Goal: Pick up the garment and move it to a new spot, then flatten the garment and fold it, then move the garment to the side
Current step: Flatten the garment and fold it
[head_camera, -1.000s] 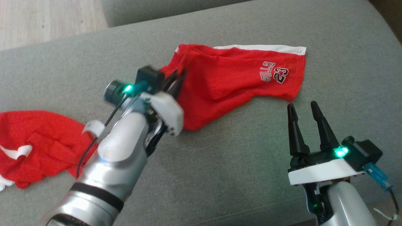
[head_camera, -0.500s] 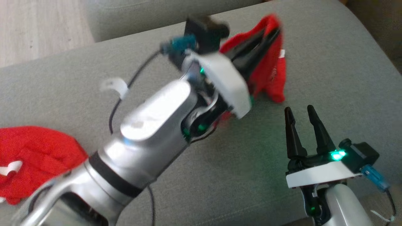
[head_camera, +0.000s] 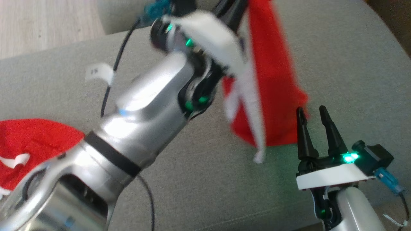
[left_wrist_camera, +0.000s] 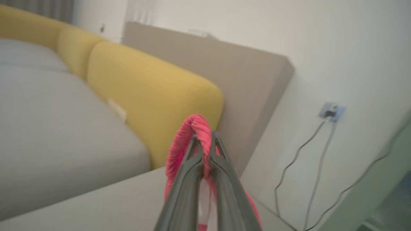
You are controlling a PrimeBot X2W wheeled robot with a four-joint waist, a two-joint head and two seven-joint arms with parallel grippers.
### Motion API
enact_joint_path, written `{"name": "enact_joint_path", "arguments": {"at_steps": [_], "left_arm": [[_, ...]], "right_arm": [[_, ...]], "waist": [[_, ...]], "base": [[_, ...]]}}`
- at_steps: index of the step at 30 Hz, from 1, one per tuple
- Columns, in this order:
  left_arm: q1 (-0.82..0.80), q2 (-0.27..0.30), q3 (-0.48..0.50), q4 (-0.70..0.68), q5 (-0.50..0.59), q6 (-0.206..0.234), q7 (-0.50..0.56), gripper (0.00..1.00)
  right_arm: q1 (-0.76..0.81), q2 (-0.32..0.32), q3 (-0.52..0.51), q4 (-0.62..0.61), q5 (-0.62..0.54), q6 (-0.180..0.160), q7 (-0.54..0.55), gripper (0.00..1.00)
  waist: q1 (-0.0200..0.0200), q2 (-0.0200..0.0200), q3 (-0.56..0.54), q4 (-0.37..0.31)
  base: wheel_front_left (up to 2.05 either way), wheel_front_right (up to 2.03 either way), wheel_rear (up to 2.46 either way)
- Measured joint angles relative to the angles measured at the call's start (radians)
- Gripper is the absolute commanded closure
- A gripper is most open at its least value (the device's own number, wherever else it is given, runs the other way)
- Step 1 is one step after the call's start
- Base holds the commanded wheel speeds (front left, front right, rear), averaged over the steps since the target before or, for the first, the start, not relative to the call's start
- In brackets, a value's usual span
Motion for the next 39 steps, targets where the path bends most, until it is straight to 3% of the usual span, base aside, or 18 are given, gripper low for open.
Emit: {"name": "enact_joint_path", "arguments": {"at_steps": [8,13,14,15,25,32,39], "left_arm": [[0.131,0.072,-0.042,0.301,0.111,-0.088,-0.007,1.0],[0.154,0.098,-0.022,0.39,0.201,-0.098,-0.007,1.0],[0.16,0.099,-0.005,0.401,0.213,-0.097,-0.007,0.58],[0.167,0.099,0.008,0.413,0.223,-0.097,-0.008,0.0],[0.187,0.092,0.162,0.39,0.356,-0.099,-0.008,0.0],[0.22,0.093,0.277,0.255,0.476,-0.108,-0.008,0.0],[0.38,0.104,0.356,0.093,0.584,-0.118,-0.008,0.0]], "right_arm": [[-0.024,0.0,0.006,-0.005,0.0,0.0,0.0,0.0],[-0.036,0.0,0.012,-0.003,-0.009,0.0,0.0,0.0],[-0.036,0.0,0.017,-0.001,-0.01,0.0,0.0,0.0],[-0.036,0.0,0.022,0.001,-0.01,0.0,0.0,0.0],[-0.035,0.0,0.026,0.01,-0.027,0.0,0.0,0.0],[-0.033,0.0,0.011,0.013,-0.037,0.0,0.0,0.0],[-0.005,0.0,-0.007,0.015,-0.053,0.0,0.0,0.0]], "waist": [[0.0,0.0,0.045,0.027],[0.0,0.0,0.059,0.029],[0.0,0.0,0.06,0.027],[0.0,0.0,0.06,0.026],[0.0,0.0,0.046,0.04],[0.0,0.0,0.013,0.084],[0.0,0.0,-0.032,0.137]], "base": [[0.0,0.0,0.0],[0.0,0.0,0.0],[0.0,0.0,0.0],[0.0,0.0,0.0],[0.0,0.0,0.0],[0.0,0.0,0.0],[0.0,0.0,0.0]]}}
